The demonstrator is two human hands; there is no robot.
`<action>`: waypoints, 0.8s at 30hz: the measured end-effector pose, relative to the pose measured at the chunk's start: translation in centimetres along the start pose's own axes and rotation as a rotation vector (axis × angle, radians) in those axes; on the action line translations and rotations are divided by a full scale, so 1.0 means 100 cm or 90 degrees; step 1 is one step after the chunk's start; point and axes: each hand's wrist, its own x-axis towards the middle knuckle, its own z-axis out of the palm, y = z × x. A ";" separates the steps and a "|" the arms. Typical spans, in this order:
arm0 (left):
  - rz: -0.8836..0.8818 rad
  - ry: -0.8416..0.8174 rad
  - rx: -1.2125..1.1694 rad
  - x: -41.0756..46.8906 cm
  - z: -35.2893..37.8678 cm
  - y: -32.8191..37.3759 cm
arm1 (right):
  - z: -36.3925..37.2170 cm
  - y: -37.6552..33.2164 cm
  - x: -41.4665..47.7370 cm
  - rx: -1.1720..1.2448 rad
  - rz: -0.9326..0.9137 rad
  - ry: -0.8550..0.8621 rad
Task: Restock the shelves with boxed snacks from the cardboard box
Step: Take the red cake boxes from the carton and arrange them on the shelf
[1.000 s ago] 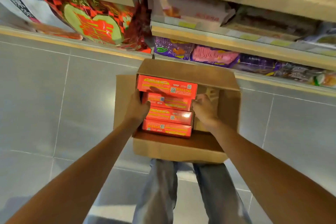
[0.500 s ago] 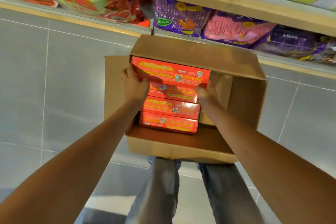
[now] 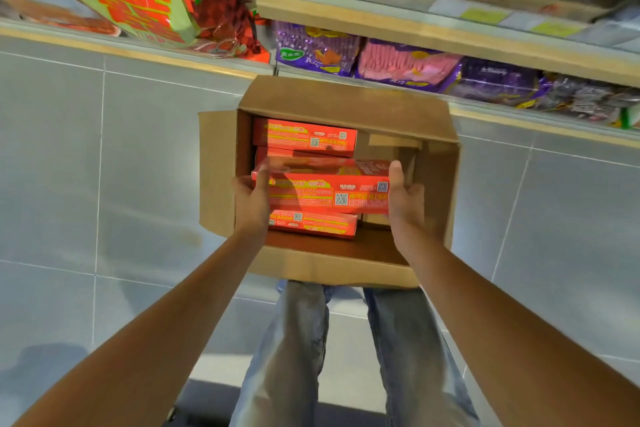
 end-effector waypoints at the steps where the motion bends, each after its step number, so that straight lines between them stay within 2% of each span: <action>1: 0.007 0.013 0.010 -0.011 0.001 0.004 | -0.009 0.002 -0.007 0.011 0.016 0.011; 7: 0.016 0.040 0.091 -0.065 0.005 0.047 | -0.060 0.002 -0.041 0.036 0.110 0.061; 12: 0.062 -0.029 0.046 -0.122 0.003 0.077 | -0.110 -0.018 -0.076 0.146 0.144 0.021; 16: 0.107 -0.084 0.030 -0.163 -0.011 0.097 | -0.151 -0.017 -0.072 0.226 0.137 -0.097; 20: 0.182 -0.114 0.028 -0.203 -0.021 0.130 | -0.187 -0.063 -0.129 0.281 0.116 -0.201; 24: 0.243 -0.122 0.013 -0.244 -0.032 0.167 | -0.218 -0.097 -0.167 0.356 0.098 -0.257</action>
